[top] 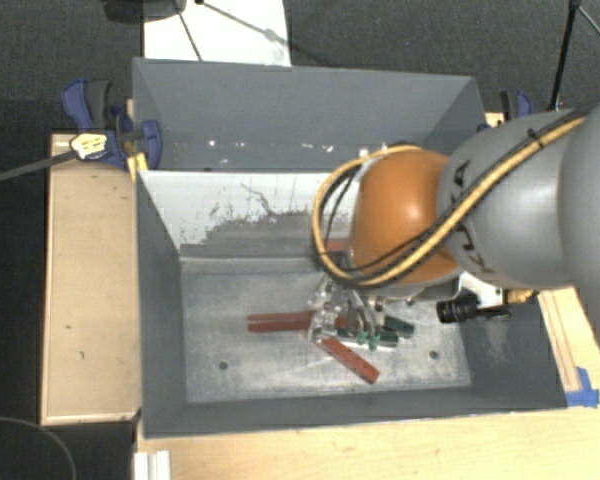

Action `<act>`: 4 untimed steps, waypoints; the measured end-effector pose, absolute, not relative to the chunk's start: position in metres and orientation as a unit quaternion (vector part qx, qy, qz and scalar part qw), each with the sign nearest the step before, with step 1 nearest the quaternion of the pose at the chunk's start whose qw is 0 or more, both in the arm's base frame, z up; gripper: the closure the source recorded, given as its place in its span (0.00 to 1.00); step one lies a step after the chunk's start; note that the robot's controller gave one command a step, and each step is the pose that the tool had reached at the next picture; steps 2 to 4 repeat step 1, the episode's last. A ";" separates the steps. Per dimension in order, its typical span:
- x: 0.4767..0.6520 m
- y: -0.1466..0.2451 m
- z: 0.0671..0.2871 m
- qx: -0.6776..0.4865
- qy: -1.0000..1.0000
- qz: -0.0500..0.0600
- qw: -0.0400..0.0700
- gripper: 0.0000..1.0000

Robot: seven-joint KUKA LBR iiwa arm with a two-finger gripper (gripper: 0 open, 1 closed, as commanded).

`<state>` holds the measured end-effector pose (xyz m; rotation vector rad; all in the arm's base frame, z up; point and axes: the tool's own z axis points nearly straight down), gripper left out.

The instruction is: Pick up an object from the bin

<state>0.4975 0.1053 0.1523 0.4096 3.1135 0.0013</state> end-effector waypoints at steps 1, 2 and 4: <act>0.498 0.105 0.164 0.130 0.991 0.001 0.001 1.00; 0.498 0.105 0.164 0.130 0.991 0.001 0.001 1.00; 0.498 0.105 0.164 0.130 0.991 0.001 0.001 1.00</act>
Offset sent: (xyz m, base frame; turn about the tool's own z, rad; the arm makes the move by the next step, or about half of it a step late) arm 0.0000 -0.0002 0.0390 0.0000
